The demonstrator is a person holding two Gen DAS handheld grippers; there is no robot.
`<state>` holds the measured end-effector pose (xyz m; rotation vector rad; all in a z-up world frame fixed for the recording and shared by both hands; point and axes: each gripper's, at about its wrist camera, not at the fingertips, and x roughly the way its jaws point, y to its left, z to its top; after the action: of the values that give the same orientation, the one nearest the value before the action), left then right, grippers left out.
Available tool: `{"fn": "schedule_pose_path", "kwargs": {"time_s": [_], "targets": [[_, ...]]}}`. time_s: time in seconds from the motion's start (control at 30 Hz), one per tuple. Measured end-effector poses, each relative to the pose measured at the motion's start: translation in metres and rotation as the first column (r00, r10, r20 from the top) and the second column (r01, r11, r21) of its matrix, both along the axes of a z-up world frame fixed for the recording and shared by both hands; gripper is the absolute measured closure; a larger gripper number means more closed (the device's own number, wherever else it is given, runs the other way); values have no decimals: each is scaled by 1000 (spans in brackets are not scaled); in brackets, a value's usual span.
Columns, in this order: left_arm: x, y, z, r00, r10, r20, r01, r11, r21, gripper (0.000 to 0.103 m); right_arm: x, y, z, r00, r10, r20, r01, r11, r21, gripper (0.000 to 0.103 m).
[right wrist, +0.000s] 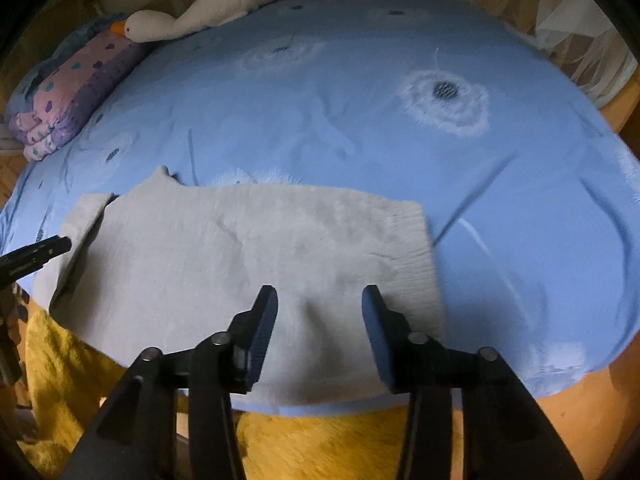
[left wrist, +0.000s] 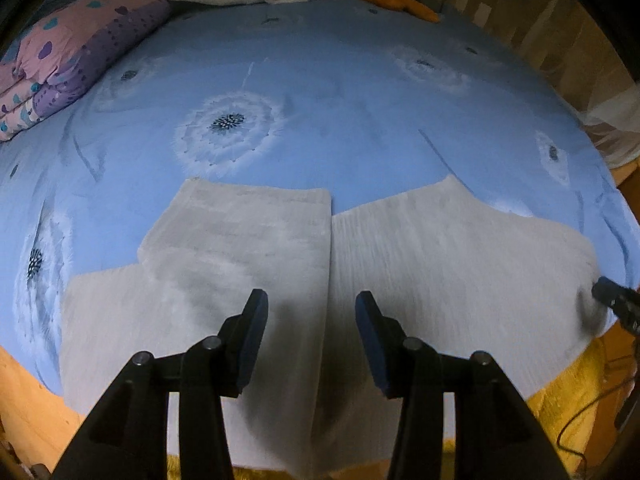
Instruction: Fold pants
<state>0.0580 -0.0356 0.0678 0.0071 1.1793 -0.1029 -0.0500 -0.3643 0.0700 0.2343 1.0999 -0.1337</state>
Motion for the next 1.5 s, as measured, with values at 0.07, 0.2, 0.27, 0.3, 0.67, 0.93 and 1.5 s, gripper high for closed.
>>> {"fn": "schedule_pose_path", "kwargs": {"time_s": [0.07, 0.2, 0.27, 0.3, 0.67, 0.93, 1.5], "targets": [[8, -5, -8, 1000, 0, -9, 0, 1000, 12, 55, 5, 4, -10, 1000, -6, -14, 6, 1000, 7, 57], [20, -14, -22, 1000, -9, -24, 10, 999, 46, 55, 11, 7, -30, 999, -23, -39, 23, 1000, 20, 56], [24, -17, -29, 1000, -13, -28, 15, 998, 62, 55, 12, 7, -40, 998, -33, -49, 34, 999, 16, 53], [26, -18, -31, 999, -15, -30, 17, 997, 71, 55, 12, 8, -42, 998, -36, -46, 36, 999, 12, 50], [39, -22, -44, 999, -31, -8, 32, 991, 128, 55, 14, 32, -54, 999, 6, -36, -10, 993, -115, 30], [45, -21, -45, 1000, -25, 5, 25, 992, 124, 55, 14, 31, -54, 1000, 6, -28, -9, 994, -108, 29], [49, 16, -20, 992, 85, 97, -81, 996, -43, 98, 13, 29, -56, 1000, 10, -13, -11, 996, -83, 26]]}}
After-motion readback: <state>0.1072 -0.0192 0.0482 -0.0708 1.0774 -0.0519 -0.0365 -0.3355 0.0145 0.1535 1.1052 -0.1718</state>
